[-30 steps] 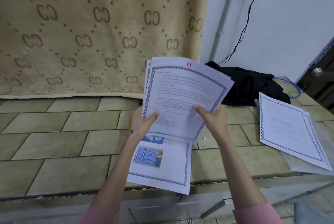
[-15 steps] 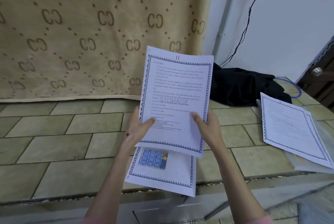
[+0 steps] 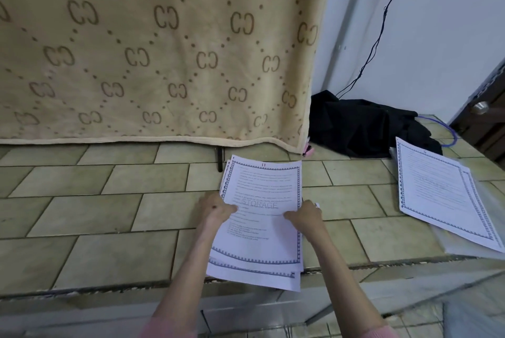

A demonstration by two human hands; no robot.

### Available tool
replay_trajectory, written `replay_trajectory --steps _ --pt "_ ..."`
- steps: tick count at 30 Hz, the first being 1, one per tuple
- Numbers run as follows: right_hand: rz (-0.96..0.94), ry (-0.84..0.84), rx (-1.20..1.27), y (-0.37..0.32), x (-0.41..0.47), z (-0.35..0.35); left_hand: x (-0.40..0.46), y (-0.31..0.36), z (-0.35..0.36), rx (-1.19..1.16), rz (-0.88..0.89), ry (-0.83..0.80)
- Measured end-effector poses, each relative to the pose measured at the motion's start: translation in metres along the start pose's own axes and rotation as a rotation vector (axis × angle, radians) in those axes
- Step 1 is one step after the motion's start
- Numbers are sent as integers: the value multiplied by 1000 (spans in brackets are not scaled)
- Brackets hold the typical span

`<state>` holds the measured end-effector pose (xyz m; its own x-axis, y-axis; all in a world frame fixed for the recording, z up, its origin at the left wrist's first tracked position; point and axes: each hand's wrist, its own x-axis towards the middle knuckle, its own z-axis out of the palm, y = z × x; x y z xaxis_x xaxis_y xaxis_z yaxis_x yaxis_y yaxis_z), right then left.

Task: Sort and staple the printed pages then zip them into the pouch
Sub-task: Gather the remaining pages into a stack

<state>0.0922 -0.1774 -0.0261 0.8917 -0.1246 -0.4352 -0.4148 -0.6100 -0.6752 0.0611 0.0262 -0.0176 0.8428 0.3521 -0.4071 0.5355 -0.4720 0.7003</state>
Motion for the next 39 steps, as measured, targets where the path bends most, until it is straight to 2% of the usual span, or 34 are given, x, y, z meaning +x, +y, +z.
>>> replay_trajectory --steps 3,6,8,11,15,17,24,28,31,35,39 --pt "35 -75 331 -2 0 -6 -1 1 -2 -257 -10 -121" --pt "53 -120 577 -5 -3 -13 -3 1 -6 -330 78 -165" --pt "-53 -55 642 -16 -5 -22 -5 7 -9 -445 133 -101" --pt "-322 32 675 -45 -13 -44 -13 32 -21 -605 273 27" --pt "-641 66 650 -78 -29 -71 -25 62 -38 -686 433 137" --pt "-702 46 582 -80 -29 -76 -26 63 -42 -680 468 169" --pt "-699 -45 558 -60 -16 -72 -19 49 -44 -613 506 171" --pt "-712 35 550 -72 -15 -70 -22 67 -39 -620 529 281" --pt "-738 75 555 -80 -10 -72 -24 73 -37 -601 569 277" --pt "-627 55 474 -52 4 -57 -17 54 -21 -574 495 215" --pt "-602 43 545 -46 3 -50 -17 52 -9 -623 437 238"
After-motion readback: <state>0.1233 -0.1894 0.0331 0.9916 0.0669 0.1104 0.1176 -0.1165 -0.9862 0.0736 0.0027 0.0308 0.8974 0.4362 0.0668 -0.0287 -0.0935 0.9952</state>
